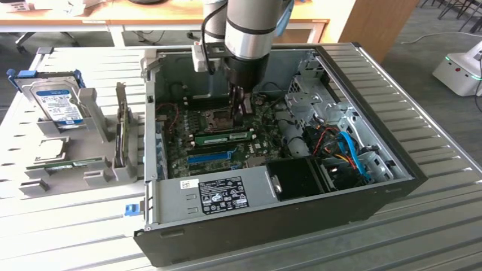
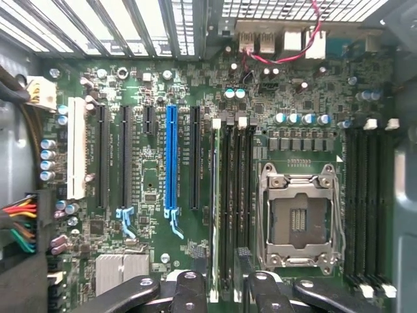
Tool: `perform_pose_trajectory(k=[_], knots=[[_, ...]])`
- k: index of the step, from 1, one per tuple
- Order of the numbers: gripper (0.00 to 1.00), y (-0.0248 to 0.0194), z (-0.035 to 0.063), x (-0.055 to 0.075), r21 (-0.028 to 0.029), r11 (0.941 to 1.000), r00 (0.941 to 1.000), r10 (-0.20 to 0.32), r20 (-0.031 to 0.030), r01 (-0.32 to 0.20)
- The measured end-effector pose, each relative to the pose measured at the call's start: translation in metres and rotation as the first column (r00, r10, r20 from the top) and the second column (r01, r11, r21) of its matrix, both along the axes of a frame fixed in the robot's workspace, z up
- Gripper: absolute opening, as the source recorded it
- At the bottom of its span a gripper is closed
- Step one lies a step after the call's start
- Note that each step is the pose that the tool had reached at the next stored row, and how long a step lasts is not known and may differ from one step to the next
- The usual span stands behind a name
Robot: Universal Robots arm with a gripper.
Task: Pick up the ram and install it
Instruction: 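Insert the ram into the slot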
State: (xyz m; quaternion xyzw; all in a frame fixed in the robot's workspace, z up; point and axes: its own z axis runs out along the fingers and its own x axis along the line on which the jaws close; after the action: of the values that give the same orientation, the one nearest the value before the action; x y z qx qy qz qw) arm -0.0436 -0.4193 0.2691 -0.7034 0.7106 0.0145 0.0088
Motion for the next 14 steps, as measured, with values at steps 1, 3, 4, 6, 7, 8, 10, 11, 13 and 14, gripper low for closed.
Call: perform_pose_trajectory(k=[1,3,4,6,7,8,10,11,13,14], knots=[[0.31,0.0,0.0024,0.0,-0.0001,1.0,1.0,0.0,0.0,0.0],[0.31,0.0,0.0066,0.0,-0.0001,1.0,1.0,0.0,-0.0001,0.0],[0.31,0.0,0.0085,0.0,-0.0001,1.0,1.0,0.0,-0.0001,0.0],[0.31,0.0,0.0125,0.0,0.0,1.0,1.0,0.0,0.0,0.0],[0.31,0.0,0.0145,0.0,-0.0001,1.0,1.0,0.0,-0.0001,0.0],[0.31,0.0,0.0165,0.0,0.0,1.0,1.0,0.0,0.0,0.0],[0.31,0.0,0.0199,0.0,0.0,1.0,1.0,0.0,0.0,0.0],[0.31,0.0,0.0216,0.0,-0.0001,1.0,1.0,0.0,0.0,0.0],[0.31,0.0,0.025,0.0,-0.0001,1.0,1.0,0.0,-0.0001,0.0],[0.31,0.0,0.0269,0.0,0.0,1.0,1.0,0.0,0.0,0.0]])
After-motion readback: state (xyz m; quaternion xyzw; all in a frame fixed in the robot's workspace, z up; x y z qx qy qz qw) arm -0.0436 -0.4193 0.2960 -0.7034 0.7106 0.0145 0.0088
